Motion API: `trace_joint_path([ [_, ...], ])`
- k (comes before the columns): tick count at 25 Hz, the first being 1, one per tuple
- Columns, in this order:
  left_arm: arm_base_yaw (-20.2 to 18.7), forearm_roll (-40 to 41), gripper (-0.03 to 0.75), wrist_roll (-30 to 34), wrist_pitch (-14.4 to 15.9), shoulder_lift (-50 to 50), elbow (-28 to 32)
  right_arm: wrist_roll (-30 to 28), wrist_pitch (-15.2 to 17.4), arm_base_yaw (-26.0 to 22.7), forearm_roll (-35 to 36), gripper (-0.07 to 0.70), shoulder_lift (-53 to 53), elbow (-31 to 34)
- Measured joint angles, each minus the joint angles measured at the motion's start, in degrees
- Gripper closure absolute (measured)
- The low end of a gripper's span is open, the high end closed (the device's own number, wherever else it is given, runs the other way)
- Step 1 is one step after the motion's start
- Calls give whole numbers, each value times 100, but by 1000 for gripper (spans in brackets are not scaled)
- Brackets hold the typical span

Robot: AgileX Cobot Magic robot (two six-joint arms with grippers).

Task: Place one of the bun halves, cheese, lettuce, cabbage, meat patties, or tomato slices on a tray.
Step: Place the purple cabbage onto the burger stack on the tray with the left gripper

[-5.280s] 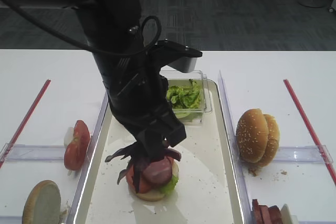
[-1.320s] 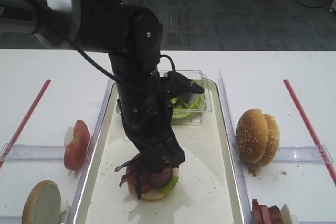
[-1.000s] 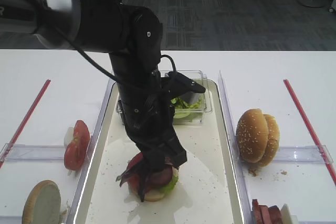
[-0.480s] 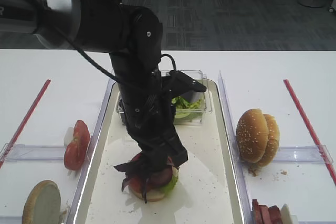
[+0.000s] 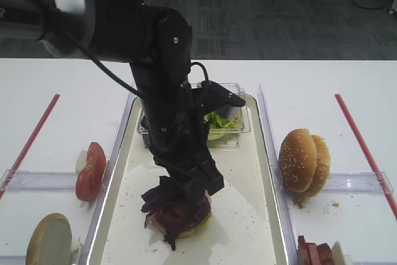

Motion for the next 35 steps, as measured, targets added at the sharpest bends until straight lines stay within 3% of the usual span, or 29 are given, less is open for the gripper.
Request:
trace_joint_path([
  [7,0,42,362,10,-145,0,0,0,0,0,0,595,0,0],
  [16,0,45,241,10,-179,0,0,0,0,0,0,595,0,0],
  [35,0,55,167,10,-95,0,0,0,0,0,0,595,0,0],
])
